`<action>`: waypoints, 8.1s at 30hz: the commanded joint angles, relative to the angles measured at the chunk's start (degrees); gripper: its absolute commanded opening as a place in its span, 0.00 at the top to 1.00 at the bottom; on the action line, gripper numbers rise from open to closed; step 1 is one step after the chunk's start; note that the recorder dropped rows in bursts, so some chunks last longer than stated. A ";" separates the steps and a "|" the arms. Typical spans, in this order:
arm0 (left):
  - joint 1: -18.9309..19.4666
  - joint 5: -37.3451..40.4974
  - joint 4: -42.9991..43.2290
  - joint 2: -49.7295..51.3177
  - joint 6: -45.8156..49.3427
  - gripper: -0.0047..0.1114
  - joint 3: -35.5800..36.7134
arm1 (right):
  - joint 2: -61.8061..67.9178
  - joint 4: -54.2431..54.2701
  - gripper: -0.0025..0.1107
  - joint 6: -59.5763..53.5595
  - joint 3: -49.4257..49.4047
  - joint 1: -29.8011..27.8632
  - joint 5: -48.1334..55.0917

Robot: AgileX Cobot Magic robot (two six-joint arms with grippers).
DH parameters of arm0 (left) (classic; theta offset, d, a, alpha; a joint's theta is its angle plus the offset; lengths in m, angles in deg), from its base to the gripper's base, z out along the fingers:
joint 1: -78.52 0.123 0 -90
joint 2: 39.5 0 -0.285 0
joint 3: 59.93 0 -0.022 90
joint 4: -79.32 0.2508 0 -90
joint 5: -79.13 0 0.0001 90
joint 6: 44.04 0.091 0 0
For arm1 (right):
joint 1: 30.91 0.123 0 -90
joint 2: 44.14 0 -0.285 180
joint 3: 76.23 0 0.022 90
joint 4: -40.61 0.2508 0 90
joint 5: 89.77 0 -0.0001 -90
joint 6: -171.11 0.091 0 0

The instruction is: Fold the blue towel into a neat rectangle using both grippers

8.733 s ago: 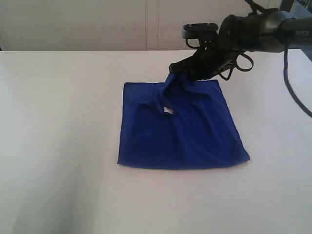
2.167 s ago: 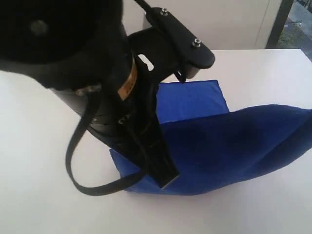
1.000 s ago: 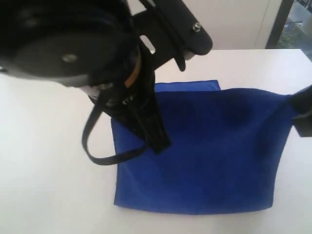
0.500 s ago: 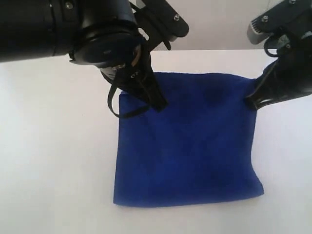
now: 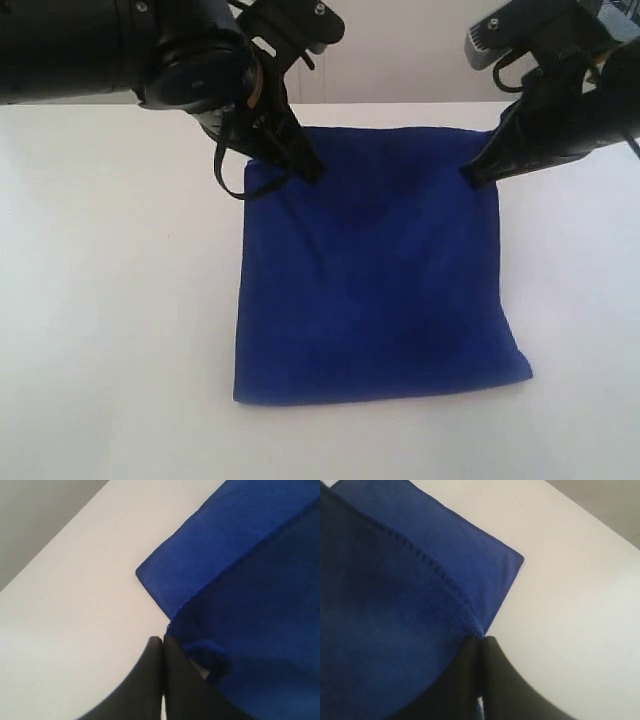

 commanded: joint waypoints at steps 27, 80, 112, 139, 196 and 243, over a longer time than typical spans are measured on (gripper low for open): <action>16.75 -23.21 0.31 14.33 -2.22 0.96 -6.80 | 24.10 -24.01 0.98 17.30 18.54 0.21 -6.96; 22.04 -30.06 0.82 36.46 -1.56 0.56 -21.09 | 48.19 -28.26 0.58 17.47 32.71 -2.62 -17.23; 23.24 -1.66 -13.71 28.66 3.75 0.84 -20.78 | 45.41 -13.15 0.94 21.35 38.77 -8.19 4.79; 12.87 5.18 -32.76 6.33 12.10 0.96 1.69 | 13.43 9.43 0.98 7.33 6.93 -8.19 14.80; 7.53 -17.16 -35.44 7.74 58.82 0.43 21.50 | 16.46 10.14 0.61 -57.51 -15.67 -0.67 -5.29; 7.28 -14.17 -47.56 4.14 73.85 0.43 21.33 | 11.65 10.31 0.61 -60.22 -16.91 -0.67 -7.06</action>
